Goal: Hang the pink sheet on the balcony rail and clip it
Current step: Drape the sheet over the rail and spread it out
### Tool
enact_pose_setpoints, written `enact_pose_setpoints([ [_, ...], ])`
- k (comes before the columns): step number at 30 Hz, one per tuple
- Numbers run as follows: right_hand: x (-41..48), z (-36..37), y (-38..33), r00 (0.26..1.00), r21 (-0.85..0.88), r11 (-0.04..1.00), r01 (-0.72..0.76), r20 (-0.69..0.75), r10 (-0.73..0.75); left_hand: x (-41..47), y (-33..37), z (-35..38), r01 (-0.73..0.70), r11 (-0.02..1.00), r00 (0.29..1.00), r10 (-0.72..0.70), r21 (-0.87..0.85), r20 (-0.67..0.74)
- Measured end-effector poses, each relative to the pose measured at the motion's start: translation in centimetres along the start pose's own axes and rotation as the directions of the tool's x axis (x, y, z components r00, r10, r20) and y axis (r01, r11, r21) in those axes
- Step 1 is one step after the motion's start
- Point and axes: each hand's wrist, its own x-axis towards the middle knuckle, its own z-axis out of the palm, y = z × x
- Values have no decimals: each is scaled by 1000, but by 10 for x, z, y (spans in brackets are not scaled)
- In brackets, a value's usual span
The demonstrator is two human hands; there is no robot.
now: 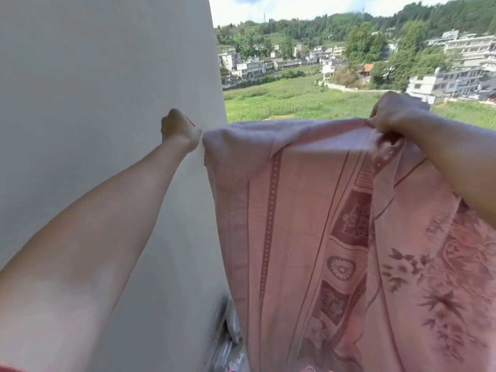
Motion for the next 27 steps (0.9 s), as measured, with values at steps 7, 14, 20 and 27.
enact_pose_setpoints([
  [7,-54,10,-59,782,390,766,511,159,-602,-37,-18,55,138,971,973,-96,-195,210],
  [14,-66,31,-68,711,261,663,702,-195,-676,-113,-30,86,57,951,992,-19,-304,127],
  [20,-27,28,-51,814,260,778,571,-302,-496,-90,-11,65,98,855,979,8,-510,202],
  [27,36,-6,-25,906,284,889,359,-336,-258,-47,39,15,352,542,854,148,-763,499],
])
